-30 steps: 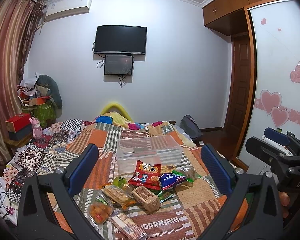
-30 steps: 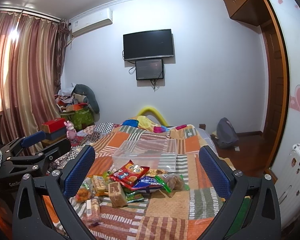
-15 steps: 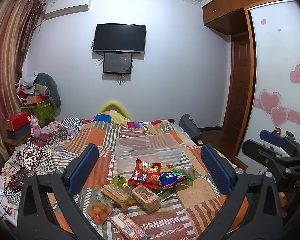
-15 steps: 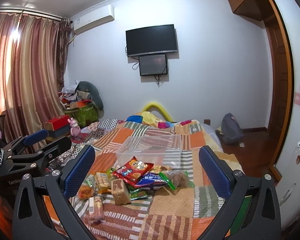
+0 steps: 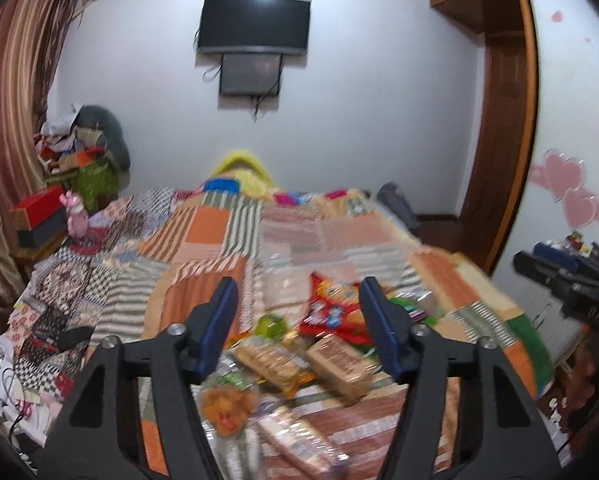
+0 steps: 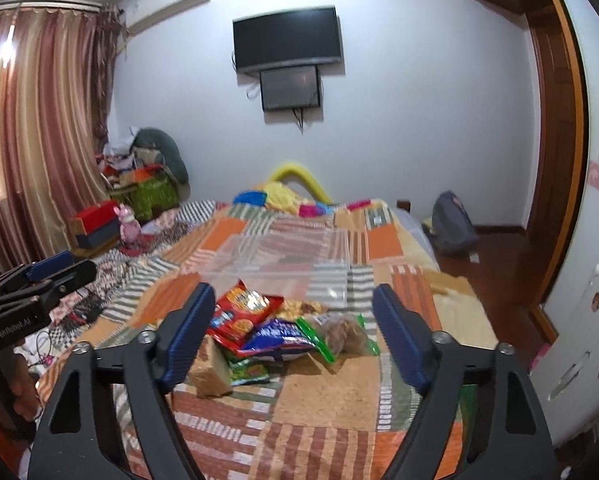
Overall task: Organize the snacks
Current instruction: 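Grasp the orange puff bag with left tool while right grasps cookie bag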
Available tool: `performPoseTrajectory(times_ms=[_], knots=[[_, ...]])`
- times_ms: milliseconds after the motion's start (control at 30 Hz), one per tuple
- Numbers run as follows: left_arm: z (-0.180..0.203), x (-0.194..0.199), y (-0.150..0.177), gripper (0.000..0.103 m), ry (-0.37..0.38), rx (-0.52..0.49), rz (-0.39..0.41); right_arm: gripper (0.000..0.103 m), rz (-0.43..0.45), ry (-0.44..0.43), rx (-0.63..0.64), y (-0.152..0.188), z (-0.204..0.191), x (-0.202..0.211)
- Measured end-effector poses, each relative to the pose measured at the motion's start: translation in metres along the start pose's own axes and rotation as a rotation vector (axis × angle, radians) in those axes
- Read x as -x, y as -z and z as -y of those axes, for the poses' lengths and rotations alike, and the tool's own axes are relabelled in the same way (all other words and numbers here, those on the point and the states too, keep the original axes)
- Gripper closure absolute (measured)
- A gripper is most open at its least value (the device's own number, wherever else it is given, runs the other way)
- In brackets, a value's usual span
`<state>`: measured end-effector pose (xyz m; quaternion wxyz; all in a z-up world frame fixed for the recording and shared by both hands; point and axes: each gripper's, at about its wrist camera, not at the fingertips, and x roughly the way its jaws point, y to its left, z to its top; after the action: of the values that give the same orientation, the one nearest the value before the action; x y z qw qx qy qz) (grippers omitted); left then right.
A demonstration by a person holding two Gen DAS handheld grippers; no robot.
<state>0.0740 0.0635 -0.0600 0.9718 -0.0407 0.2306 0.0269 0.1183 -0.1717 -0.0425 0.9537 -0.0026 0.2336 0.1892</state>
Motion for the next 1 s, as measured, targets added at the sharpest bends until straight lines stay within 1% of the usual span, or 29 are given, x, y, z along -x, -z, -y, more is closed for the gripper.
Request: performPoseTrajectory(times_ms=[100,267,333,500,700,800,933,1000], knots=[[-0.017,-0.022,0.011,0.044,-0.028,0.005,-0.055,0.036,-0.052,0.011,-0.004,0.003,0.005,-0.016],[-0.043,-0.052,0.035,0.044,-0.053,0.033,-0.153,0.036,-0.140,0.008,-0.019,0.013,0.016,-0.045],[-0.053,-0.067,0.046,0.044,-0.056,0.046,-0.200,0.036,-0.176,0.013,-0.024,0.018,0.020,-0.056],[-0.066,-0.094,0.074,0.044,-0.058,0.054,-0.291,0.036,-0.262,0.022,-0.037,0.028,0.029,-0.078],[-0.077,-0.120,0.104,0.043,-0.035,0.083,-0.387,0.036,-0.322,0.029,-0.052,0.032,0.042,-0.097],[-0.077,-0.128,0.112,0.040,-0.030,0.091,-0.404,0.036,-0.337,0.029,-0.064,0.031,0.047,-0.106],[-0.075,-0.133,0.117,0.040,-0.047,0.082,-0.391,0.036,-0.354,0.022,-0.071,0.029,0.050,-0.119],[-0.075,-0.136,0.118,0.039,-0.046,0.082,-0.401,0.036,-0.375,0.015,-0.073,0.029,0.052,-0.127]])
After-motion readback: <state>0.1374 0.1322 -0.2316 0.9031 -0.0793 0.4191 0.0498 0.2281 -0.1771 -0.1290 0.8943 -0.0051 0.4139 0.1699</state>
